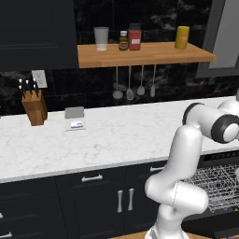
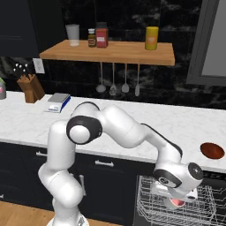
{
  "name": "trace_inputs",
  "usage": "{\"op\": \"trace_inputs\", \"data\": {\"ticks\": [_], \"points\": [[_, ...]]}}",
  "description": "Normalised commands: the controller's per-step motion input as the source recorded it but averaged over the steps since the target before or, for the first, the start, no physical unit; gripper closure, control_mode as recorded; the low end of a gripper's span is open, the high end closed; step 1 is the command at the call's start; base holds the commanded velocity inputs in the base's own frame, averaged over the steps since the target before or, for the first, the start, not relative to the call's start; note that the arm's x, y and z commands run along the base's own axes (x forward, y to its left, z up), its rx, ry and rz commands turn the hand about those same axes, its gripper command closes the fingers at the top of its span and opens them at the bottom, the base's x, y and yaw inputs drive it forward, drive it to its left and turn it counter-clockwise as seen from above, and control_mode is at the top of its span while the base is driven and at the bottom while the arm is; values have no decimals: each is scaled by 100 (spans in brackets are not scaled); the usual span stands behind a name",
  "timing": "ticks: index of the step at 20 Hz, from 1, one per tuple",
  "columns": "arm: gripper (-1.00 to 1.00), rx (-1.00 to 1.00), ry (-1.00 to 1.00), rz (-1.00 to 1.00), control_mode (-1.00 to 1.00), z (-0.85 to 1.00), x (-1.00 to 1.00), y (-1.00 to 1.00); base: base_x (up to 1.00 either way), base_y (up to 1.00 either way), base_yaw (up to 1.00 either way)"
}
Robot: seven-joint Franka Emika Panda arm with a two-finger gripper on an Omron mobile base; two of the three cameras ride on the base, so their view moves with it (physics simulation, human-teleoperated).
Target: Pick up the cup and bowl from the counter, place them in the dishwasher, and close the dishwasher door.
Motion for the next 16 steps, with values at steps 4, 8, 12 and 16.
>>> {"op": "trace_inputs", "data": {"ticks": [4, 8, 12, 16], "points": [[100, 16, -16, 0, -100, -68, 1, -9, 0, 0, 0], [100, 29, -26, 4, -100, -46, 0, -34, 0, 0, 0], [100, 23, -37, 4, -100, -7, 6, -19, 0, 0, 0], [100, 4, -27, 0, -100, -40, 31, -3, 0, 0, 0]]}}
